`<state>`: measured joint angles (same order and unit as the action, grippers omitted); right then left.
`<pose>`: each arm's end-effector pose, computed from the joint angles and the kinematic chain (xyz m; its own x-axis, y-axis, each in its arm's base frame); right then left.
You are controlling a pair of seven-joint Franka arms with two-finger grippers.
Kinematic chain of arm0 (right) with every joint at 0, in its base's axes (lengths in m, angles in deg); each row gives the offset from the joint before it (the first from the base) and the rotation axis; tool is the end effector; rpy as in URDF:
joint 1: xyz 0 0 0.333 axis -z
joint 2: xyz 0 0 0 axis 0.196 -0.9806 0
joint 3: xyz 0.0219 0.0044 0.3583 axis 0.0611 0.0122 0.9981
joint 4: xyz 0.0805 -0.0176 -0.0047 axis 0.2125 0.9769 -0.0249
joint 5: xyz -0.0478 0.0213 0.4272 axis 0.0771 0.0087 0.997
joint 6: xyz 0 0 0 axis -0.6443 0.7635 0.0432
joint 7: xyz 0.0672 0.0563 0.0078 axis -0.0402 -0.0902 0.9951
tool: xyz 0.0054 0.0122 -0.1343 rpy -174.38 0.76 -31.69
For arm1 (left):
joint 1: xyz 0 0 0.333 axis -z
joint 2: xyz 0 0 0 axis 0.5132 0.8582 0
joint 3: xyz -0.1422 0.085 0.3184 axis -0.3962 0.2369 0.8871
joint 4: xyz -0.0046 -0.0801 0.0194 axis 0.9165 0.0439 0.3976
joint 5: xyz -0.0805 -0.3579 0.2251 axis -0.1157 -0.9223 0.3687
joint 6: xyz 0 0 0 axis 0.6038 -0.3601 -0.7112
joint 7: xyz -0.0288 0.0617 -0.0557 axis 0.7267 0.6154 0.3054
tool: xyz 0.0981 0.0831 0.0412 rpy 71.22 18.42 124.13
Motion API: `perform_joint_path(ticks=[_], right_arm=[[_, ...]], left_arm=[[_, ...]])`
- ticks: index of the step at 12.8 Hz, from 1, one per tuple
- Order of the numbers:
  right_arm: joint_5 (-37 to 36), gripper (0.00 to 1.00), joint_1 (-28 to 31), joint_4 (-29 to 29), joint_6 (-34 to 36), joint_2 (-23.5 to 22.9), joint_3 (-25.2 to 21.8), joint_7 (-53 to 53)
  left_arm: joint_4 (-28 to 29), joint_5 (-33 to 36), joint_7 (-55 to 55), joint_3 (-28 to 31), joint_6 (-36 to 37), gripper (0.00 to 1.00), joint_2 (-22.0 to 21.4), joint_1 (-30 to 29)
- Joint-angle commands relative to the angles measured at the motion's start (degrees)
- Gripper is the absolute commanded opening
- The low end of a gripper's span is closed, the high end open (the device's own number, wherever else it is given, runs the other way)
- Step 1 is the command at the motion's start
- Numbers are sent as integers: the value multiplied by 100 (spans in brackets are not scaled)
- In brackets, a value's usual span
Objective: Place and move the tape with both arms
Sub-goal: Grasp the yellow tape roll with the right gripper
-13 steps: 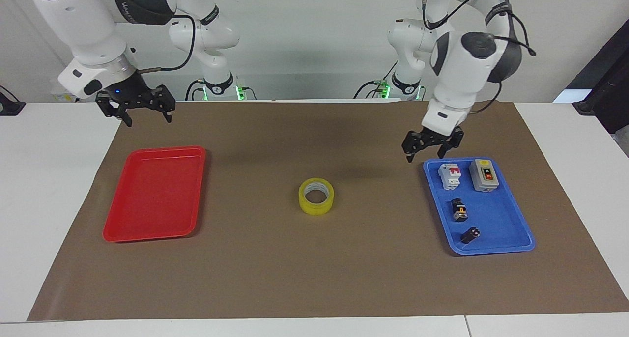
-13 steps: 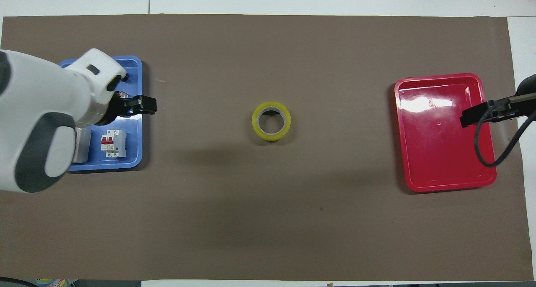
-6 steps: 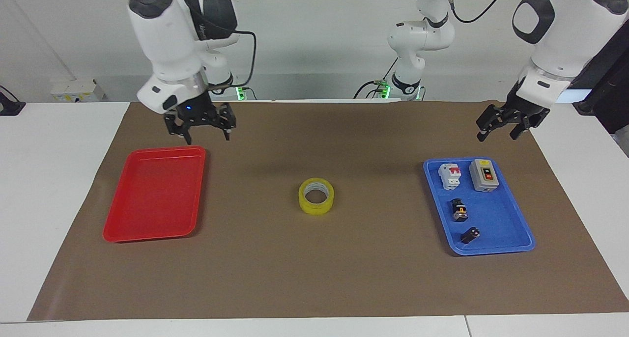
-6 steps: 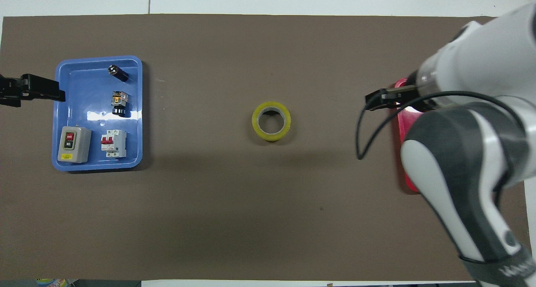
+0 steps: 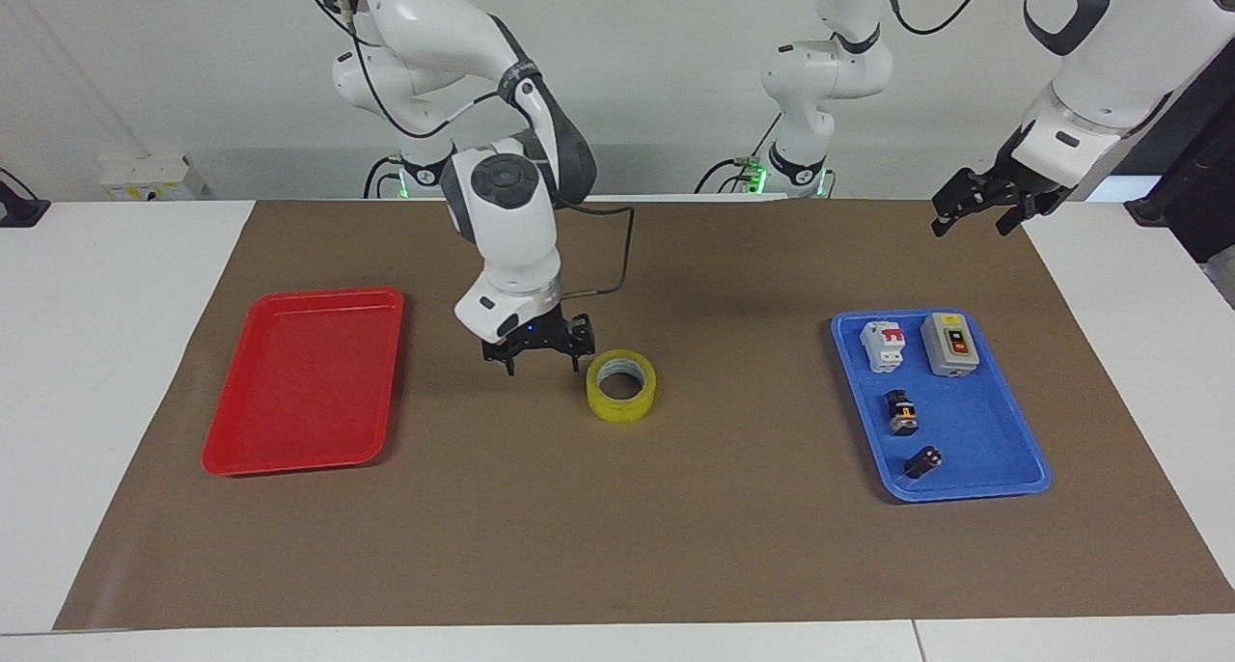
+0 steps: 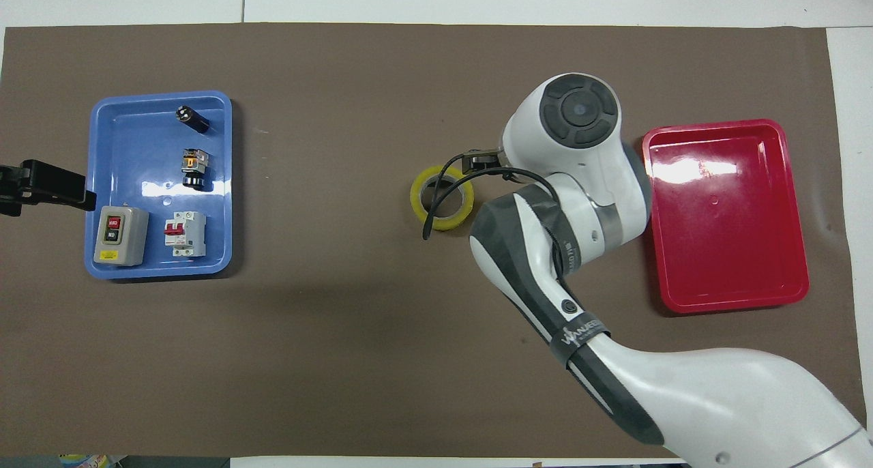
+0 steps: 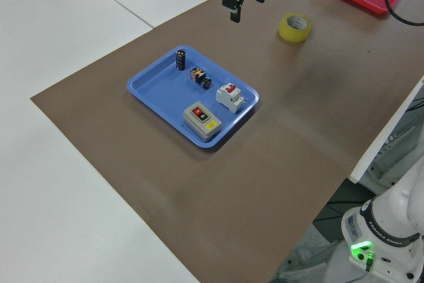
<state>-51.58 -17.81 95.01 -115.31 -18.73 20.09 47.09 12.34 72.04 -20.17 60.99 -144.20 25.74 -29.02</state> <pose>0.6514 0.3182 0.3817 0.9952 0.0108 0.0968 0.0143 -0.9993 -0.0356 0.5724 -0.0109 0.6225 0.9955 -0.0461 -0.0829 -0.0412 -0.9974 0.0598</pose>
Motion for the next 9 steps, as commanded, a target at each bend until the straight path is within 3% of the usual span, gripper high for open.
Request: perform_joint_path(ticks=[1, 9], right_arm=[[77, 100, -138, -68, -52, -196, -17, -115], [236, 97, -429, 538, -614, -161, 10, -132]], left_arm=[[103, 266, 260, -47, -2, 100, -124, -28], [-72, 468, 243, -91, -55, 100, -71, 16]])
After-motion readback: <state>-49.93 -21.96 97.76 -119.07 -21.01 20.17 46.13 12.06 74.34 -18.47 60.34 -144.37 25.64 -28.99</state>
